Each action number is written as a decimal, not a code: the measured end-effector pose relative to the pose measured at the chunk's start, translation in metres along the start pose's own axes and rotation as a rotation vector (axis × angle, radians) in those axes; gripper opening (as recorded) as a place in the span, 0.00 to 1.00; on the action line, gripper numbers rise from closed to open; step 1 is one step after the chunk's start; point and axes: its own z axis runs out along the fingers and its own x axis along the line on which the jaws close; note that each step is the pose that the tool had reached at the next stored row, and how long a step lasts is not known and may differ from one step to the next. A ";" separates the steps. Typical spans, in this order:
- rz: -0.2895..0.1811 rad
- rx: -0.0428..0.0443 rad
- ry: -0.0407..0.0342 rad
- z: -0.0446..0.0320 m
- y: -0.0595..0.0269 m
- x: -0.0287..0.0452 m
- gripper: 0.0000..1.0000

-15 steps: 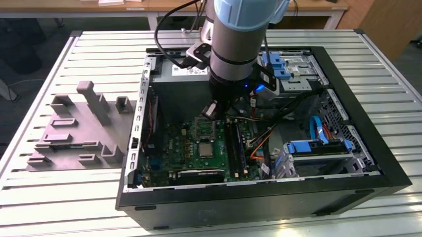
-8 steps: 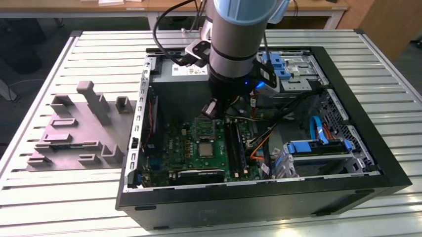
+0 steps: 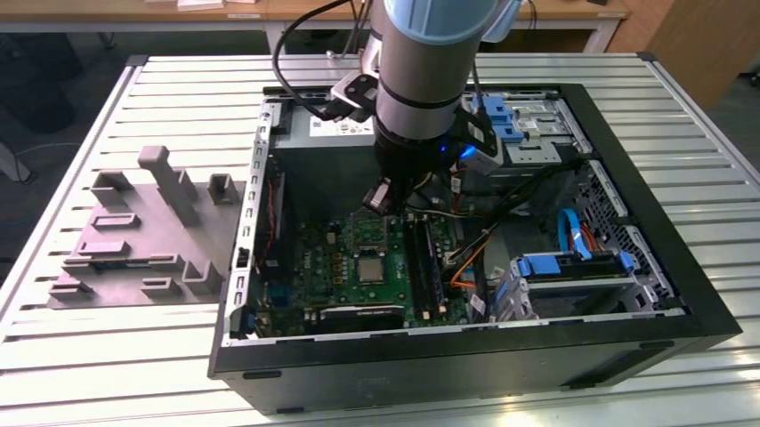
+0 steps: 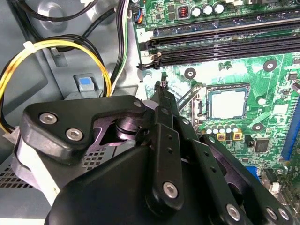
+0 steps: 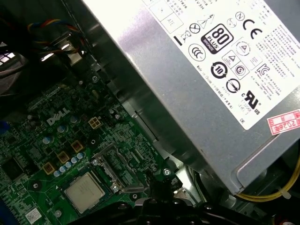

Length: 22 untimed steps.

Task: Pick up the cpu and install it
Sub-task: 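Close the cpu cover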

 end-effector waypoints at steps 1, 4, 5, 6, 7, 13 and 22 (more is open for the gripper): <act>0.000 0.0000 0.0000 0.0000 0.0000 0.0000 0.11; -0.004 -0.0002 0.0006 -0.0011 0.0002 0.0000 0.11; -0.006 -0.0003 0.0008 -0.0018 0.0003 -0.0001 0.11; -0.008 -0.0004 0.0012 -0.0026 0.0004 -0.0001 0.11; -0.011 -0.0005 0.0016 -0.0036 0.0005 -0.0001 0.11; -0.052 -0.0026 0.0072 -0.0045 0.0010 0.0001 0.11; -0.061 -0.0038 0.0084 -0.0046 0.0011 0.0001 0.11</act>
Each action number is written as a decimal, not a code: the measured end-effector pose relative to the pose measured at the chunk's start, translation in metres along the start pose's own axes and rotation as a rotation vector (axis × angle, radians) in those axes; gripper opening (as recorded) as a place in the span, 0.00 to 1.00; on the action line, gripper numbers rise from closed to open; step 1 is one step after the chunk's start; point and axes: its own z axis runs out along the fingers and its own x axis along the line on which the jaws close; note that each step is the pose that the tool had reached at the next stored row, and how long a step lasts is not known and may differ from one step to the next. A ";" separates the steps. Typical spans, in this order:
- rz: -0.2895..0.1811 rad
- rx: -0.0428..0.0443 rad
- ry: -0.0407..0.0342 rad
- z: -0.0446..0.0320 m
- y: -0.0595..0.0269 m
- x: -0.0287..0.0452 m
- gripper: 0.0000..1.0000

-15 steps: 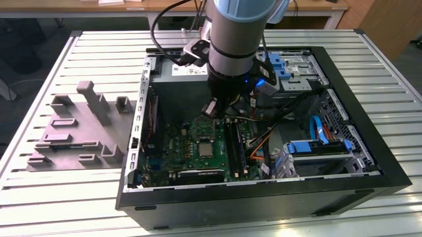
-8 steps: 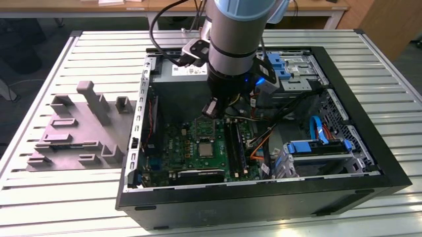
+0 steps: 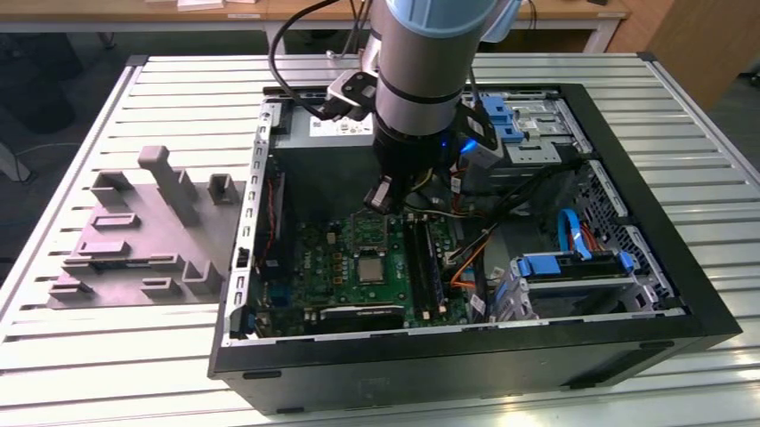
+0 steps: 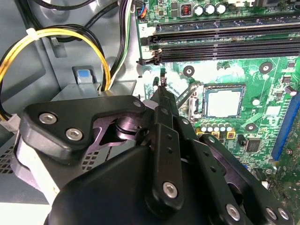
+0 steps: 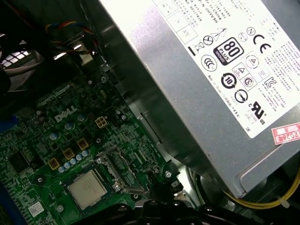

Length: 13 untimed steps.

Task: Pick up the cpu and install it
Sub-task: 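Close the cpu cover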

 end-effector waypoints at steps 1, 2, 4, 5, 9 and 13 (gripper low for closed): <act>0.000 0.0000 0.0001 0.0000 0.0000 0.0000 0.11; 0.000 0.0000 0.0001 0.0000 0.0000 0.0000 0.11; 0.000 0.0000 0.0001 0.0000 0.0000 0.0000 0.11; 0.000 0.0000 0.0001 0.0000 0.0000 0.0000 0.11; 0.000 -0.0001 0.0002 0.0000 0.0000 0.0000 0.11; -0.003 -0.0004 0.0008 -0.0018 0.0002 -0.0001 0.11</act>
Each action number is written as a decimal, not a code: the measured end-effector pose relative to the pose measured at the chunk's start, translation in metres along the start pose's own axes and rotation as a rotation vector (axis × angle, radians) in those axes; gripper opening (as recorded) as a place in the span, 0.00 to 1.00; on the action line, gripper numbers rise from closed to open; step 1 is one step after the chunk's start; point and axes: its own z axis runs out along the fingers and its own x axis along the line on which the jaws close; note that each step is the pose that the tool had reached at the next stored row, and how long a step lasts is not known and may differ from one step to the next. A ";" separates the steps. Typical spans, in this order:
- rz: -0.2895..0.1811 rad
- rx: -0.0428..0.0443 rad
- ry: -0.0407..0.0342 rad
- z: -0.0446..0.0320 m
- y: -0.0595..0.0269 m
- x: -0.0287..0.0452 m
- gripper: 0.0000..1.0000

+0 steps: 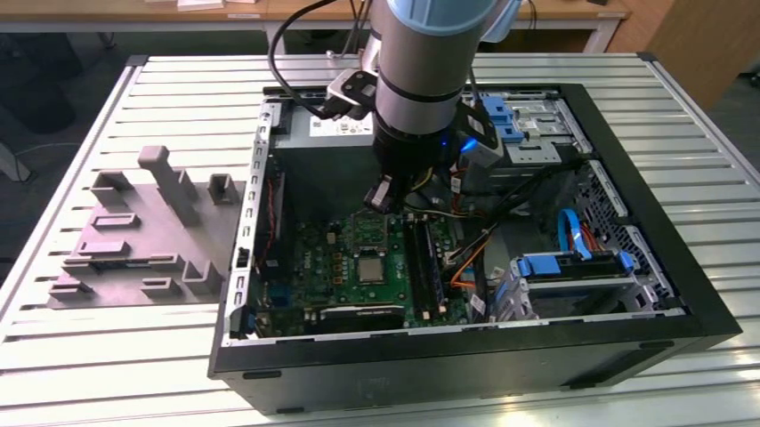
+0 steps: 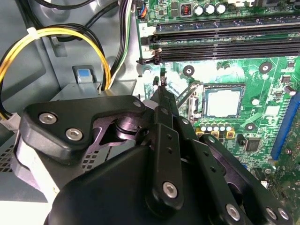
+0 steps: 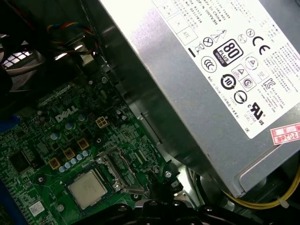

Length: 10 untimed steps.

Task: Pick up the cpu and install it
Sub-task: 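Close the cpu cover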

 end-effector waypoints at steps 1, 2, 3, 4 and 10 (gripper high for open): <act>0.000 0.0000 -0.0001 -0.0006 0.0001 -0.0001 0.11; 0.000 -0.0001 -0.0002 -0.0011 0.0001 -0.0001 0.11; 0.000 -0.0001 -0.0003 -0.0014 0.0002 -0.0001 0.11; 0.000 -0.0001 -0.0005 -0.0016 0.0002 -0.0002 0.11; -0.001 -0.0003 -0.0002 -0.0026 0.0003 -0.0002 0.11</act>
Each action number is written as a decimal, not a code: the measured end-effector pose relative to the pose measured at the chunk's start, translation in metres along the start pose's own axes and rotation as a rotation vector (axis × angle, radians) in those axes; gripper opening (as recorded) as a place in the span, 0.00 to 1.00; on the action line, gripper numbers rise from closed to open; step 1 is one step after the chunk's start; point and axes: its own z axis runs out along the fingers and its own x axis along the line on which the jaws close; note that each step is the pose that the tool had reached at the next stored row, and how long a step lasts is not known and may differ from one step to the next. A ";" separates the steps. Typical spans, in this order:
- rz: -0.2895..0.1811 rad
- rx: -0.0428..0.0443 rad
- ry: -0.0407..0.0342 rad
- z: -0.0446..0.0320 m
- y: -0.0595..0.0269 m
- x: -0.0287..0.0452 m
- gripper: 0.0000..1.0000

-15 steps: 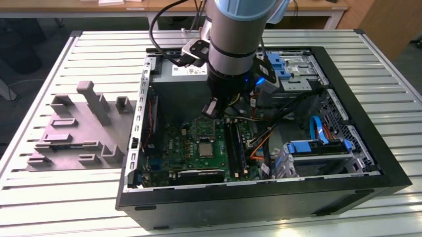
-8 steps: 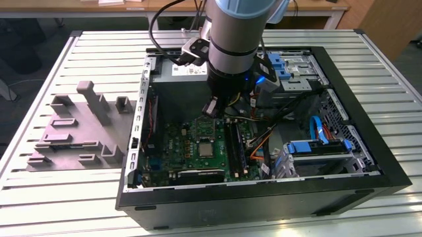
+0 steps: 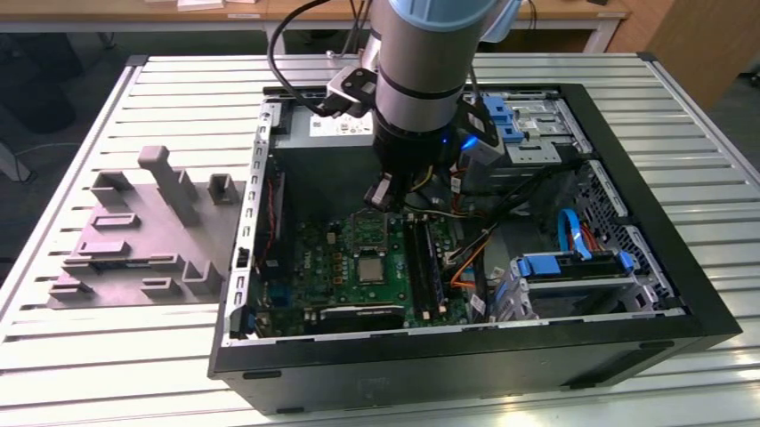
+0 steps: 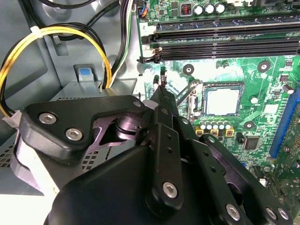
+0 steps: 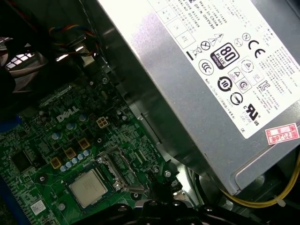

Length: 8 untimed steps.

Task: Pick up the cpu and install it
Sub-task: 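Close the cpu cover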

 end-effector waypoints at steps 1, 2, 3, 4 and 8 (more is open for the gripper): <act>-0.001 -0.0001 0.0003 -0.0001 0.0000 0.0000 0.11; -0.002 -0.0003 0.0004 -0.0002 0.0000 0.0000 0.11; -0.003 -0.0004 0.0007 -0.0002 0.0000 0.0000 0.11; -0.004 -0.0004 0.0008 -0.0004 0.0001 0.0000 0.11; -0.009 -0.0008 0.0012 -0.0009 0.0001 0.0000 0.11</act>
